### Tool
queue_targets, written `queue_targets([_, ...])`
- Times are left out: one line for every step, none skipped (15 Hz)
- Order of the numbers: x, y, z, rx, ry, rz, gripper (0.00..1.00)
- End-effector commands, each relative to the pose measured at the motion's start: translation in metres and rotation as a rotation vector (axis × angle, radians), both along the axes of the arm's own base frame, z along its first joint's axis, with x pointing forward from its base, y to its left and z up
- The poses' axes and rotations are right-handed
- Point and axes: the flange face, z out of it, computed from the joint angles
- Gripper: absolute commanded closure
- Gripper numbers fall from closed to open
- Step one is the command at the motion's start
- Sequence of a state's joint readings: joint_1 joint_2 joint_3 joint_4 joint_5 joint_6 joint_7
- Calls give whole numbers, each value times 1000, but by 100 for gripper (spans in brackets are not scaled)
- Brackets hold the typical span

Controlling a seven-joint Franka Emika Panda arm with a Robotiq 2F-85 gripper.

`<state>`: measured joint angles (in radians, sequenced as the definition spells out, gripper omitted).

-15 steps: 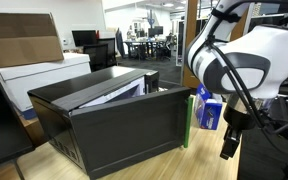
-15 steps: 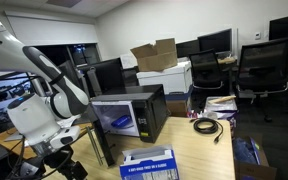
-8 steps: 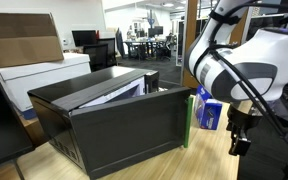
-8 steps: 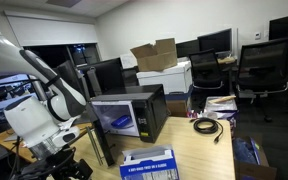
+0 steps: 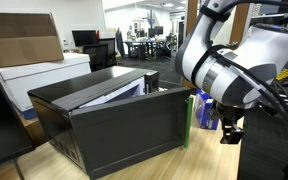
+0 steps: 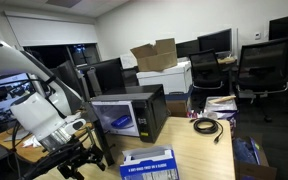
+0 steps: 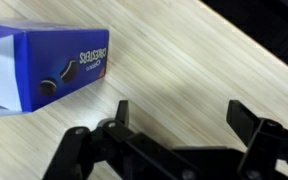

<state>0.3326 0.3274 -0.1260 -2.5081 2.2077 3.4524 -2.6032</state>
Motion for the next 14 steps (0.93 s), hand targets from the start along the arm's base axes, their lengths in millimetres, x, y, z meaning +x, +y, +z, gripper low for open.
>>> queue_targets([-2,-6,3,-25,12,64,0])
queue_targets([-1,-7,2,-32,16,75,0])
queue_targets([0,-8,1,-38,19,98,0])
queue_targets([2,-8,2,-41,19,124,0])
queue_targets([6,-7,8,-42,6,160,0])
queue_targets([11,-4,12,-40,-5,204,0])
queue_targets([18,0,19,-38,-24,256,0])
queue_targets([24,4,23,-38,-38,299,0])
queue_targets([31,7,25,-29,-52,344,0])
queue_targets([35,9,24,-22,-57,364,0])
queue_targets([38,12,23,-11,-59,376,0])
queue_targets([39,13,19,0,-55,378,0])
queue_targets([38,15,14,9,-43,364,0])
queue_targets([33,18,4,11,-9,320,0])
